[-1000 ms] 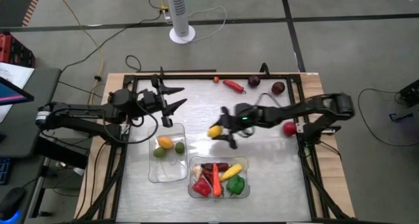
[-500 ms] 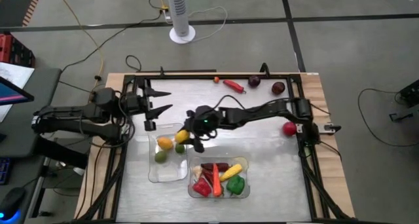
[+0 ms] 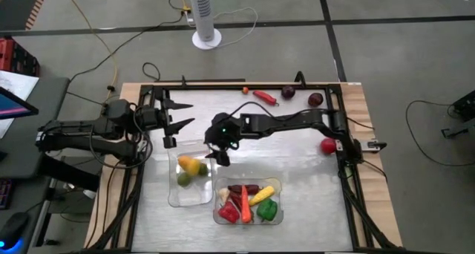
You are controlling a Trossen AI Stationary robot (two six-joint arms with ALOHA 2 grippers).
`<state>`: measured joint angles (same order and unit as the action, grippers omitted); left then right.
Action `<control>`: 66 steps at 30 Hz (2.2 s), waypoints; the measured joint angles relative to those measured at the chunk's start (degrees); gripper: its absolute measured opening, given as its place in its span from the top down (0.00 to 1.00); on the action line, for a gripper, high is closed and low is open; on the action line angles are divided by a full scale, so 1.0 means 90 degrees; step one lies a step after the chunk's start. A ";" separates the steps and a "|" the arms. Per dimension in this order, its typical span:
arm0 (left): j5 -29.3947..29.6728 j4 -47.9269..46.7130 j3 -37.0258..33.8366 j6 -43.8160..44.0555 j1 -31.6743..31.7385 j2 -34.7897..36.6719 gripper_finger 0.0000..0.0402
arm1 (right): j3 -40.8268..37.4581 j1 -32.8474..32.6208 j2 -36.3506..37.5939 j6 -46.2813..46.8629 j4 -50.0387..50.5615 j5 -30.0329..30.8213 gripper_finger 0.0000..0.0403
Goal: Sort produce into baskets
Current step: Put the red tomato into the left transparent bin
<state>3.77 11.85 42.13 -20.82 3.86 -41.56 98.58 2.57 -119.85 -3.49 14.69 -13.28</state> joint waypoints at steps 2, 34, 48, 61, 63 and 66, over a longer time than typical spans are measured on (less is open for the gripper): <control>0.0005 -0.0065 0.0000 0.0020 -0.0002 0.0000 0.58 | -0.0120 -0.0004 0.0183 -0.0019 0.0177 0.0142 0.23; 0.0176 -0.0987 0.0000 0.0772 -0.0005 0.0369 0.58 | -0.4491 0.0360 0.4027 0.3054 0.7639 0.2699 0.23; 0.0352 -0.0927 0.0000 0.0362 -0.0001 0.0372 0.58 | -0.5631 0.0818 0.4012 0.2789 0.7790 0.2465 0.02; 0.0347 -0.0927 0.0000 0.0195 -0.0002 0.0372 0.58 | -0.6066 0.1165 0.2854 0.2851 0.7323 0.2974 0.02; 0.0349 -0.0927 0.0000 0.0194 -0.0002 0.0372 0.58 | -0.6065 0.1230 0.2527 0.2831 0.7266 0.2977 0.03; 0.0347 -0.0927 0.0000 0.0194 -0.0002 0.0369 0.58 | -0.6064 0.1312 0.2100 0.2832 0.7208 0.3046 0.06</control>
<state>6.90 3.51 42.13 -19.07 3.84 -38.24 44.01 14.37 -100.96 22.00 79.56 14.13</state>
